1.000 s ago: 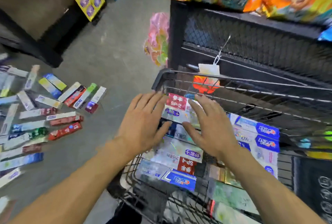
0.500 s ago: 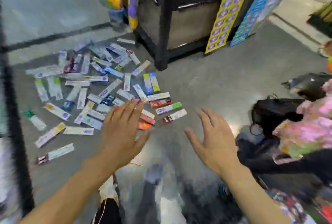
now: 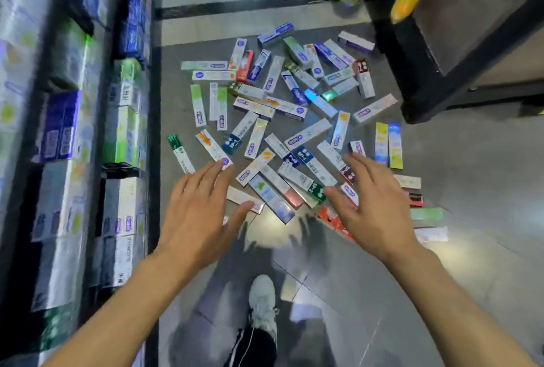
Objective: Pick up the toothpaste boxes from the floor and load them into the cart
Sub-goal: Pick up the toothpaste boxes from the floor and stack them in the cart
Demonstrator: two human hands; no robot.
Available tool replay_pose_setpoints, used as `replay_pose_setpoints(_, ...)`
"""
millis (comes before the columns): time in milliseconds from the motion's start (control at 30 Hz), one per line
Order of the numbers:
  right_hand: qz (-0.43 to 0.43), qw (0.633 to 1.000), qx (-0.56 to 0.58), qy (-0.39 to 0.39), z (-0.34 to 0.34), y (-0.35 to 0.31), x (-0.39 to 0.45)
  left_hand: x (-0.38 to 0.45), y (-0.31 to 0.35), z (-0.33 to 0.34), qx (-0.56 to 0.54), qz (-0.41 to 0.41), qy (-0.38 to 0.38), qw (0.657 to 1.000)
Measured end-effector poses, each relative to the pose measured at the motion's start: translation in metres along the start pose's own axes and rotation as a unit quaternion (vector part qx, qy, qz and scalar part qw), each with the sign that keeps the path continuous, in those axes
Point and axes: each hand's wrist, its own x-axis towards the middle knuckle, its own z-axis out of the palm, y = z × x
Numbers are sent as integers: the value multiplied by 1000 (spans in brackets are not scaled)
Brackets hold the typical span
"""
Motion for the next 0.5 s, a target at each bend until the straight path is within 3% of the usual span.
replay_pose_setpoints(333,-86,992,-9,-87,138,-27,46,-6,-88,115,-58,-80,-45,994)
replay_pose_setpoints(500,-149,984,-20,-95,246,-32,79,-7,-138,203,-42,-136,3,990)
